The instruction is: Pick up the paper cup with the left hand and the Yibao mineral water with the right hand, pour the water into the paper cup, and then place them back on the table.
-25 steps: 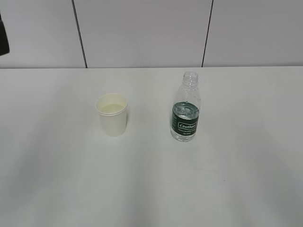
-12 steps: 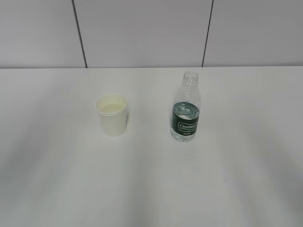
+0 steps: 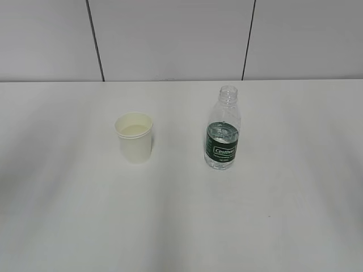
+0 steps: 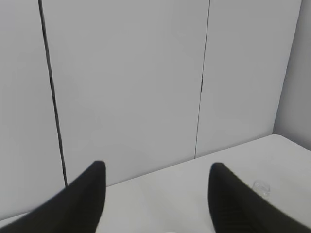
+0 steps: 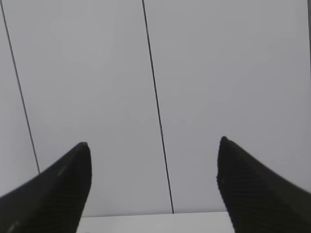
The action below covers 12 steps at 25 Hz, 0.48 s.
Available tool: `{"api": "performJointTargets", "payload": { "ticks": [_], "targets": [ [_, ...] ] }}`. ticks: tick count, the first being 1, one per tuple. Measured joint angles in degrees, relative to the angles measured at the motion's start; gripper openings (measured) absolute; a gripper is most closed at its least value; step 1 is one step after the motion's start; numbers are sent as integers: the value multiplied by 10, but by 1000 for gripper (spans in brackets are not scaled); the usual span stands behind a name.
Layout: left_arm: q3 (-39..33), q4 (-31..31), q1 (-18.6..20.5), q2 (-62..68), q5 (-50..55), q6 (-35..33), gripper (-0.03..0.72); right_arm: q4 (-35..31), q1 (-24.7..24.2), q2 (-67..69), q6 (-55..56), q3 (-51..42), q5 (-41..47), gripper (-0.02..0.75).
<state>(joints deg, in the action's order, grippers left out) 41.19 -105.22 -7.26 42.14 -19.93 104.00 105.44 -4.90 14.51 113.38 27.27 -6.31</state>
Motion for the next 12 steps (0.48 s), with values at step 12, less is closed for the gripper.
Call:
{"api": "performJointTargets", "payload": {
  "ticks": [12],
  "targets": [
    [0,0,0,0,-1,0,452,0,0,0,-1,0,1,594]
  ]
}}
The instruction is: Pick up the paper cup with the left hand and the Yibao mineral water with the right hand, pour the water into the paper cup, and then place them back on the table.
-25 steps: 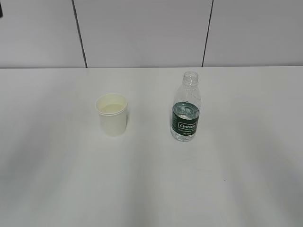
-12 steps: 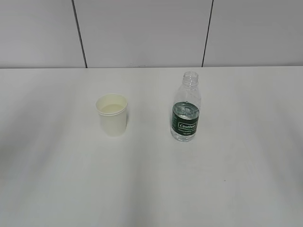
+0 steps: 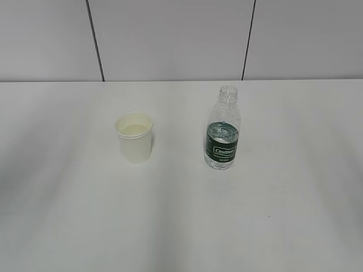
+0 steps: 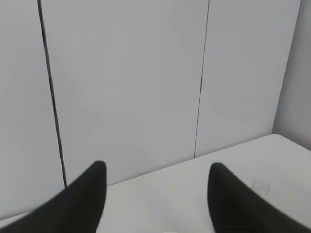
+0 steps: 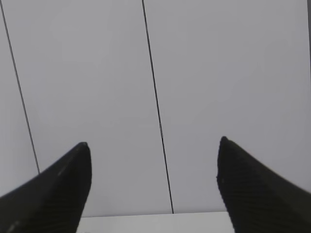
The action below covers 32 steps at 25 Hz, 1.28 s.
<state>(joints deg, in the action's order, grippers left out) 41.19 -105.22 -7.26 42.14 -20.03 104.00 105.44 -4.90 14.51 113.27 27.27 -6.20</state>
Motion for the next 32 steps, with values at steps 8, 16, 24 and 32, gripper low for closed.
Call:
{"api": "performJointTargets", "payload": {
  "ticks": [8,16,24,32],
  "targets": [
    [0,0,0,0,-1,0,445,0,0,0,0,0,0,593],
    [0,0,0,0,7,-7,441,0,0,0,0,0,2,593],
    [-1,335,0,1,68,-246,441,0,0,0,0,0,2,593],
    [1,802,-61,-17,446,-840,439,0,0,0,0,0,3,593]
  ]
}}
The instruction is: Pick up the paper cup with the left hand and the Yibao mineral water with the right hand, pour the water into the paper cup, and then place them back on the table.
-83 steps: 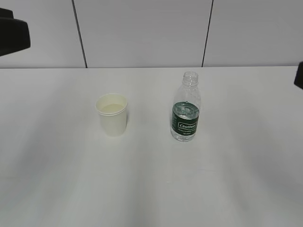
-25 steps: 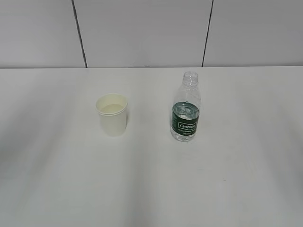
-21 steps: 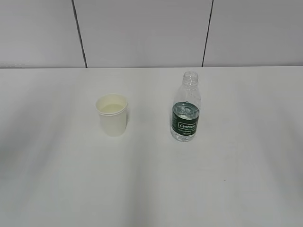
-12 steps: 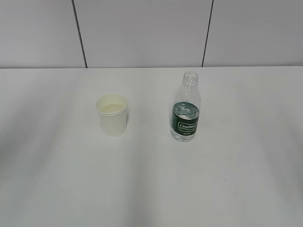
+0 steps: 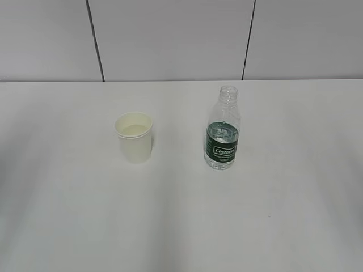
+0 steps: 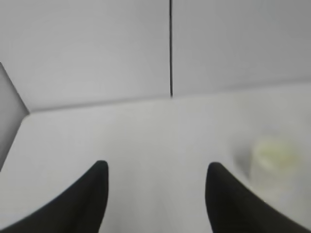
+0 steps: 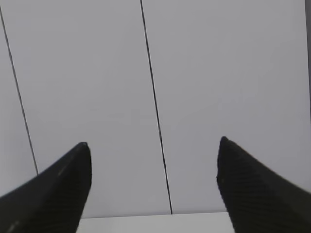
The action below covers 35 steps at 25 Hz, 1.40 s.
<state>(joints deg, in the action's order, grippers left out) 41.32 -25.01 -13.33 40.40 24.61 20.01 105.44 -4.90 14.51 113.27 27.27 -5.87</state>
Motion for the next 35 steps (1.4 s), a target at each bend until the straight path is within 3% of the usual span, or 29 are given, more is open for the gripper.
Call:
{"api": "performJointTargets", "payload": {
  "ticks": [2,4,9,14,18,24,31,35],
  "targets": [
    [2,58,-25,-24,105,-89,437,0,0,0,0,0,0,593],
    [4,92,-42,-63,171,-130,436,0,0,0,0,0,0,593],
    [5,139,-51,-163,274,-160,435,0,0,0,0,0,1,593],
    [9,227,-51,-211,381,-240,435,0,0,0,0,0,0,593],
    [-18,279,-40,-242,395,-252,432,0,0,0,0,0,0,593],
    [-102,333,33,-307,384,-275,430,0,0,0,0,0,1,593],
    [-114,359,184,-397,392,-321,430,0,0,0,0,0,1,593],
    [-115,372,208,-413,398,-323,430,0,0,0,0,0,1,593]
  ]
}}
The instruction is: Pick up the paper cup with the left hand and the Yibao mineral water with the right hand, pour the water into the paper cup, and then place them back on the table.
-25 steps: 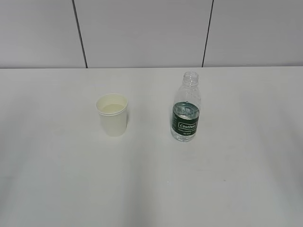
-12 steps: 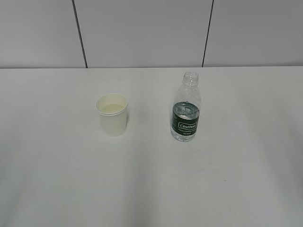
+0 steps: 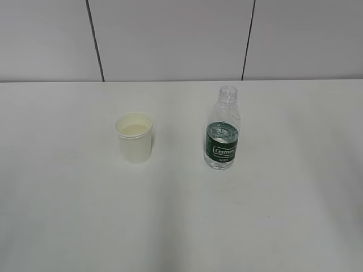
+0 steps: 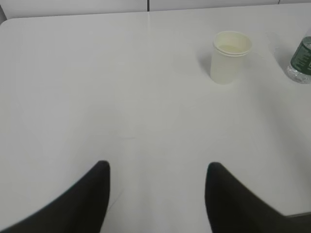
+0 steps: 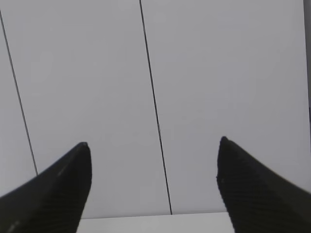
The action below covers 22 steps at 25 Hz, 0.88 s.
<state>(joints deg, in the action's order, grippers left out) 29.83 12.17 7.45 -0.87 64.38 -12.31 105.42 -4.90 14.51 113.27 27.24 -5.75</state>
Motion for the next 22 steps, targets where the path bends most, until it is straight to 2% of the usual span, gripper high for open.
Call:
{"api": "performJointTargets", "payload": {
  "ticks": [7,11,16,22],
  "targets": [
    [0,2,-33,-1,0,0,430,0,0,0,0,0,0,593],
    [0,2,-37,-2,0,1,430,-1,0,0,0,0,0,593],
    [-1,-35,-37,-2,-2,60,430,-1,0,0,0,0,0,593],
    [-1,-40,-37,-2,-4,73,429,-1,0,0,-1,0,0,592]
  ]
}}
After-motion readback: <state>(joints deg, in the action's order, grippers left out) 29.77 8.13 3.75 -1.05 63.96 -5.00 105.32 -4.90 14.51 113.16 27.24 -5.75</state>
